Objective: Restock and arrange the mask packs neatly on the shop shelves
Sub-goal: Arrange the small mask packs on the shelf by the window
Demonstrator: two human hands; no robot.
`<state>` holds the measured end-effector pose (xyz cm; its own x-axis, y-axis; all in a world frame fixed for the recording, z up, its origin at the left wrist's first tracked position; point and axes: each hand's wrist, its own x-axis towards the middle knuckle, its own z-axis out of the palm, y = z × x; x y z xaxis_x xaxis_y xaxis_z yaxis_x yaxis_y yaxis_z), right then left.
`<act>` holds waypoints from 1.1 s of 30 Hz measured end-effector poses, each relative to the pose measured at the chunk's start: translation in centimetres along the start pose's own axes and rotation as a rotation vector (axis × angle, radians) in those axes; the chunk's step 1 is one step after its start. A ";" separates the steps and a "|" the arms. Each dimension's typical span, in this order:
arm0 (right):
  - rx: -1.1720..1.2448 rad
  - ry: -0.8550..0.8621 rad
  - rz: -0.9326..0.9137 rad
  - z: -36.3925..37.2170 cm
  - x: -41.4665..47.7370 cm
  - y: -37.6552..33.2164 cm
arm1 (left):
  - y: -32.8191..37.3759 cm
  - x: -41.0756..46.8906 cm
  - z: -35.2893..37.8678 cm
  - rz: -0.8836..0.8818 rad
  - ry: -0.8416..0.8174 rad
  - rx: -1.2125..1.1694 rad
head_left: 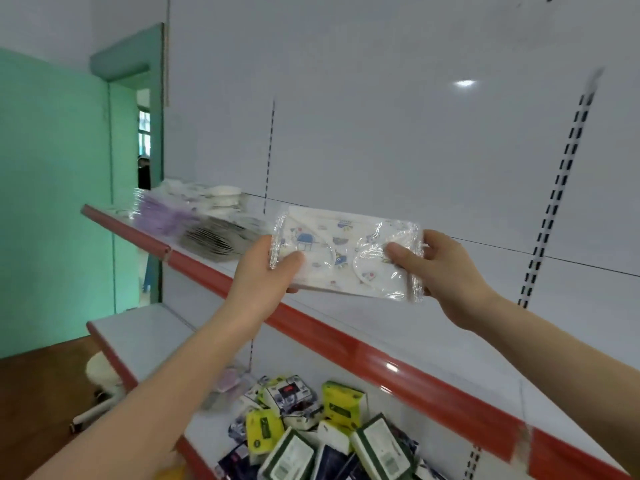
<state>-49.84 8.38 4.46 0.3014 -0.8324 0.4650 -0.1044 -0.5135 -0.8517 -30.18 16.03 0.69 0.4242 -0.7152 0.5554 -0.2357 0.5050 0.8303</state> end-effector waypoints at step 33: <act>-0.241 0.415 0.071 27.0 37.0 5.5 | -16.9 43.0 -16.3 0.113 -0.114 0.501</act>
<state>-13.70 -19.67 10.49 -0.1131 -0.8549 0.5062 -0.3422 -0.4448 -0.8277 6.26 -15.37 9.81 0.2807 -0.7314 0.6214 -0.6759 0.3091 0.6691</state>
